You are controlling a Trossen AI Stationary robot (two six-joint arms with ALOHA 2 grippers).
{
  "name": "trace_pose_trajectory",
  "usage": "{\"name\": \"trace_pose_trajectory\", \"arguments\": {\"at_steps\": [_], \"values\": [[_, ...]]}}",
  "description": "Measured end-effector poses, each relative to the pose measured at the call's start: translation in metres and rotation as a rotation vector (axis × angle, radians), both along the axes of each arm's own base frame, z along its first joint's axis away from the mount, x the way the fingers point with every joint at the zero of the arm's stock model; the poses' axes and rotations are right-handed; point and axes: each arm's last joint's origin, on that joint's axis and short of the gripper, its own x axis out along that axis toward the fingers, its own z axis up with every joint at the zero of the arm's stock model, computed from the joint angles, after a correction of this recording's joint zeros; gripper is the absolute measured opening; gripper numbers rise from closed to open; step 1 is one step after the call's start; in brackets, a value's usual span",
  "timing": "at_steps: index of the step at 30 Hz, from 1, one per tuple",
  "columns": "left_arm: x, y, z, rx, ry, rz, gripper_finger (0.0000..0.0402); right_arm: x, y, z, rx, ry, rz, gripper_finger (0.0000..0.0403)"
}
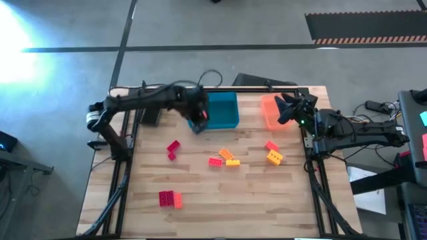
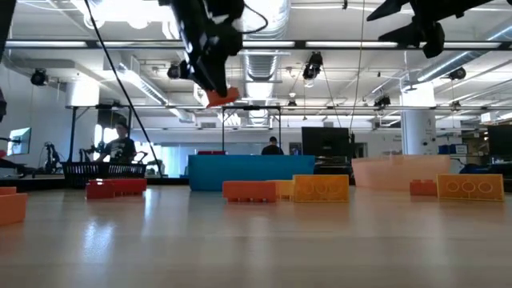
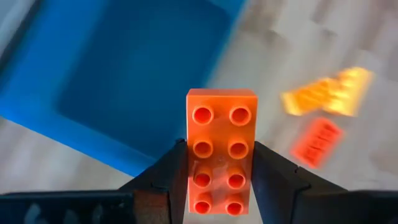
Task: Sort & place blocks by color
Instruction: Put the orange game piece into the black bin
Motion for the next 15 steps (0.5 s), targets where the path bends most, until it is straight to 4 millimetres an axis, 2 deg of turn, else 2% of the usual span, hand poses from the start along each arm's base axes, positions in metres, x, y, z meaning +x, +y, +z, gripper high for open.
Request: {"name": "trace_pose_trajectory", "arguments": {"at_steps": [5,9,12,15], "values": [[0.012,0.051,-0.022,0.072,0.067,-0.07,0.0122,-0.006,0.0,0.014,-0.001,-0.056,0.0,0.0242],[0.023,0.084,-0.054,0.099,0.14,-0.146,0.0122,-0.011,0.0,0.023,-0.001,-0.091,0.001,0.0242],[0.029,0.101,-0.084,0.069,0.213,-0.162,0.0122,-0.014,0.0,0.028,-0.001,-0.109,0.001,0.0242],[0.033,0.108,-0.103,0.047,0.252,-0.168,0.0122,-0.014,0.0,0.029,0.001,-0.115,0.001,0.0242]]}}
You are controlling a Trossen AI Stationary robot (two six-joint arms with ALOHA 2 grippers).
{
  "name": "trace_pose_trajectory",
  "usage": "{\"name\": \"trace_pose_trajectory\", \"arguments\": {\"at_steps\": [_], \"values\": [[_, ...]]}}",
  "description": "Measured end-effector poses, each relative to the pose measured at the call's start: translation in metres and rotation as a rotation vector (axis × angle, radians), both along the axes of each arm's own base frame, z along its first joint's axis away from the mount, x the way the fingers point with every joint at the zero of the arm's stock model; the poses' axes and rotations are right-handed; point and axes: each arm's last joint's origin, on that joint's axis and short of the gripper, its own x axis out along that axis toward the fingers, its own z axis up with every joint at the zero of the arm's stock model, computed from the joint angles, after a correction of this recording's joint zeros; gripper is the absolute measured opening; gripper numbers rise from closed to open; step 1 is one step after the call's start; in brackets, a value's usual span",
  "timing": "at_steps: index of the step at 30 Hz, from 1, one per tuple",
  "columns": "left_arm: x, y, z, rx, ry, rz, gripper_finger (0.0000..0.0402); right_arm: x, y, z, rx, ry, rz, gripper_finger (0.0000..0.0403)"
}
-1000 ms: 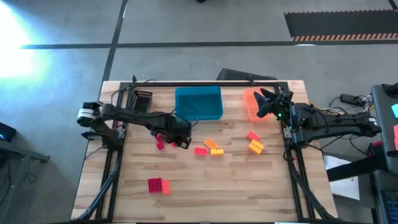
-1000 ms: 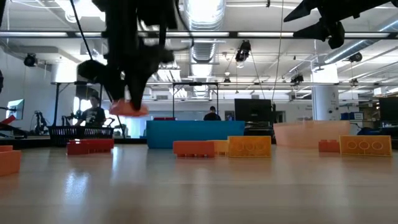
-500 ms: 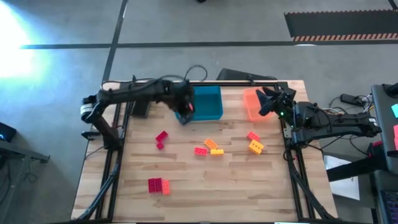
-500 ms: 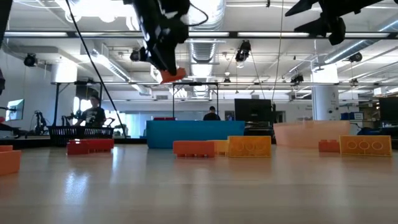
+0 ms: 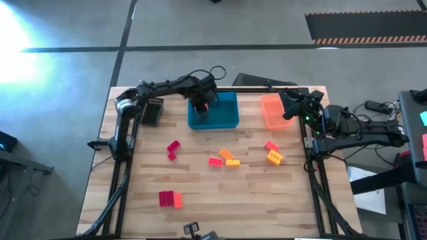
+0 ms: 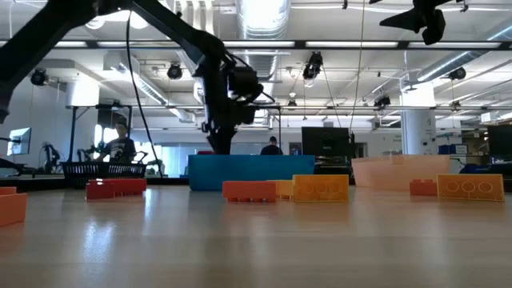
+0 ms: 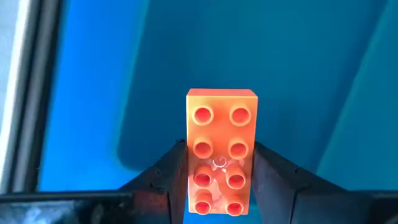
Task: Sort & place blocks by color
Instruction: Put the orange game piece into the black bin, then put the yellow game piece into the blue bin
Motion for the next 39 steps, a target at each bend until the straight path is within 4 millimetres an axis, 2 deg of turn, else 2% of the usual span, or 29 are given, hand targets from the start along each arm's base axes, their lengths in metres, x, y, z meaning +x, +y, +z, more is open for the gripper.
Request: {"name": "trace_pose_trajectory", "arguments": {"at_steps": [4,9,14,18,26,30,34,39], "values": [[0.004,0.001,-0.015,-0.007,0.037,-0.04,0.0122,0.001,0.0,0.0,0.008,-0.005,0.003,0.0242],[0.006,0.003,-0.018,0.01,0.017,-0.032,0.0124,0.001,0.0,0.0,0.008,-0.006,0.003,0.0242],[0.006,0.004,-0.018,0.031,0.022,-0.024,0.0177,0.001,0.0,0.0,0.008,-0.005,0.003,0.0242],[0.007,0.001,-0.015,0.028,0.017,0.002,0.0194,0.001,0.0,-0.001,0.009,-0.004,0.003,0.0242],[0.002,-0.005,0.014,0.092,-0.041,0.048,0.0198,0.008,0.0,-0.004,0.01,0.026,0.003,0.0242],[-0.004,-0.013,0.04,0.103,-0.126,0.152,0.0199,0.017,0.0,-0.008,0.015,0.063,0.006,0.0242],[-0.003,-0.042,0.077,0.119,-0.327,0.211,0.02,0.025,0.0,-0.013,0.041,0.077,0.045,0.0242],[-0.003,-0.094,0.114,0.159,-0.642,0.109,0.02,0.041,0.002,-0.023,0.127,0.069,0.14,0.0242]]}}
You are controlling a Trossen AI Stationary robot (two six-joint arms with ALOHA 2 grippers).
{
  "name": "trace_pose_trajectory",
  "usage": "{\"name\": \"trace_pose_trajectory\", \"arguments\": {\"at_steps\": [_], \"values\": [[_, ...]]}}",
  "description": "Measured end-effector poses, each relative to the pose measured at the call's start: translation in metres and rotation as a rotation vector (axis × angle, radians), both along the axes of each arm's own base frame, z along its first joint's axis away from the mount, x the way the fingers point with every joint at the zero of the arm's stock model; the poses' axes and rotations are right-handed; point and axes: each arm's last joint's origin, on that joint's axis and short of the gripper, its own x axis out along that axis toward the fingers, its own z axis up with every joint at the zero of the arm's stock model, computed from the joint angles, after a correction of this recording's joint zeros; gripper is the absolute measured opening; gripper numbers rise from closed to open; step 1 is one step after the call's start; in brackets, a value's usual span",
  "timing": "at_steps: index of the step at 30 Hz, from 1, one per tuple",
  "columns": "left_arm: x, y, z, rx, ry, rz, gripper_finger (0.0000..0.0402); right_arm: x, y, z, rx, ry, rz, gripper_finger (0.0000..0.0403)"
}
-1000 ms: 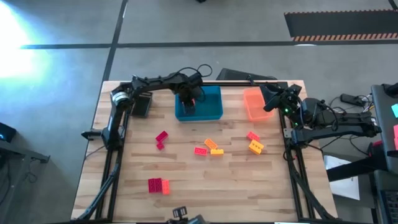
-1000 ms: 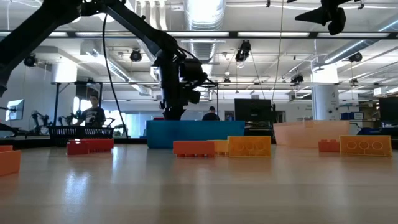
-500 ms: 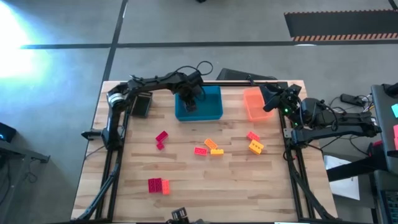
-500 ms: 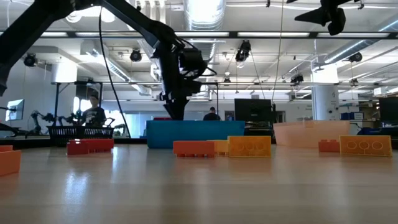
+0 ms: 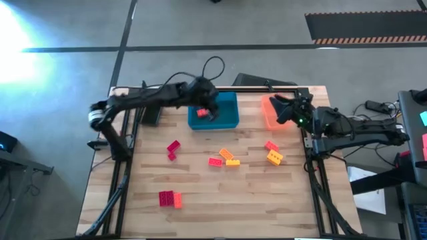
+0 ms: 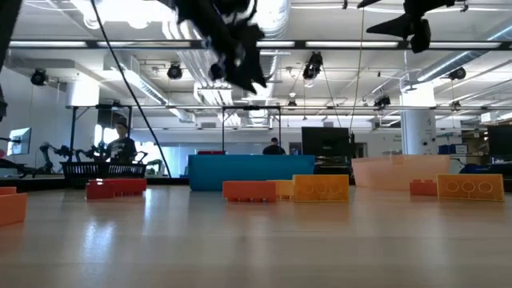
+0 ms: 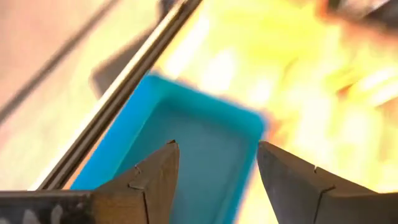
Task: Sort & place blocks by color
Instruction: Put the yellow game piece into the blue bin
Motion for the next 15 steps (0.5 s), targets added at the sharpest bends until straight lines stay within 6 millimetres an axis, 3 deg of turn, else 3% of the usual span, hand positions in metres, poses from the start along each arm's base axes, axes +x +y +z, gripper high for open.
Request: {"name": "trace_pose_trajectory", "arguments": {"at_steps": [4,7,11,15], "values": [[-0.012,-0.039,0.008,0.011,-0.161,-0.124,0.02,0.012,0.002,-0.008,0.093,-0.011,0.085,0.0242],[-0.026,-0.057,0.009,-0.066,-0.289,-0.149,0.02,0.019,0.003,-0.013,0.166,-0.027,0.132,0.0242],[-0.046,-0.07,0.004,-0.175,-0.407,-0.117,0.02,0.025,0.005,-0.02,0.29,0.004,0.203,0.0242],[-0.061,-0.074,-0.004,-0.242,-0.495,-0.088,0.02,0.025,0.009,-0.024,0.458,0.182,0.26,0.0242]]}}
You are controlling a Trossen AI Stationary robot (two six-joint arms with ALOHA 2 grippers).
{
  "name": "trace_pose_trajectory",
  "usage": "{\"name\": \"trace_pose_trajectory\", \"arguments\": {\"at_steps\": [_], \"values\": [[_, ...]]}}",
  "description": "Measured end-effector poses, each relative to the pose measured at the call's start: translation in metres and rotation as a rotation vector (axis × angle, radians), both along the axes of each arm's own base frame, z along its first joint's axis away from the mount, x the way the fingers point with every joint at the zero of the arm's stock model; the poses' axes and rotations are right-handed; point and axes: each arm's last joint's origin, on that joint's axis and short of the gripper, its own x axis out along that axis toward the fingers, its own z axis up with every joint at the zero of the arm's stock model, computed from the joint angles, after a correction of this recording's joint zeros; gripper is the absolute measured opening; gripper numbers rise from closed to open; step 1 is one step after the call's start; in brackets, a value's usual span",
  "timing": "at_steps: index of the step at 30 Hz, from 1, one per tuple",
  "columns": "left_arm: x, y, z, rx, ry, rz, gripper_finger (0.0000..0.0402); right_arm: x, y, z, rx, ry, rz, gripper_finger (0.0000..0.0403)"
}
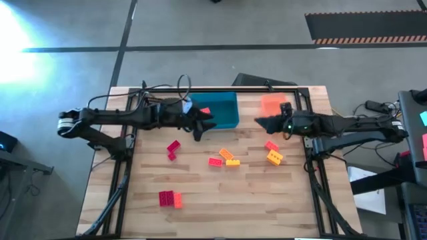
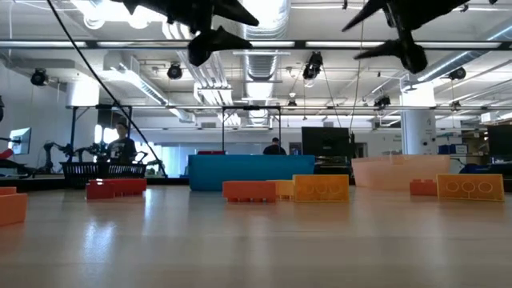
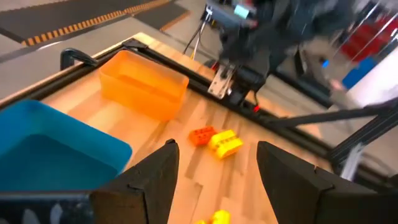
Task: Sort & place blocks by color
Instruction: Put the yellow game piece into the blue bin
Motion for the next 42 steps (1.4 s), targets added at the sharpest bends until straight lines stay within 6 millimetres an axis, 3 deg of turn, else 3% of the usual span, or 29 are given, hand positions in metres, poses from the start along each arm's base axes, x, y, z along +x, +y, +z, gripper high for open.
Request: {"name": "trace_pose_trajectory", "arguments": {"at_steps": [8,12,31,42], "values": [[-0.011,-0.001,-0.011,-0.037,-0.064,0.03,0.02,-0.024,0.01,-0.025,0.459,0.718,0.03,0.0242],[-0.01,0.0,-0.011,-0.032,-0.077,0.04,0.02,-0.027,0.014,-0.043,0.551,0.919,0.09,0.0242],[-0.01,0.001,-0.011,-0.026,-0.072,0.064,0.02,0.008,0.011,-0.105,0.389,1.158,0.154,0.0242],[-0.011,0.0,-0.015,-0.028,-0.061,0.065,0.02,0.018,0.011,-0.121,0.376,1.217,0.206,0.0242]]}}
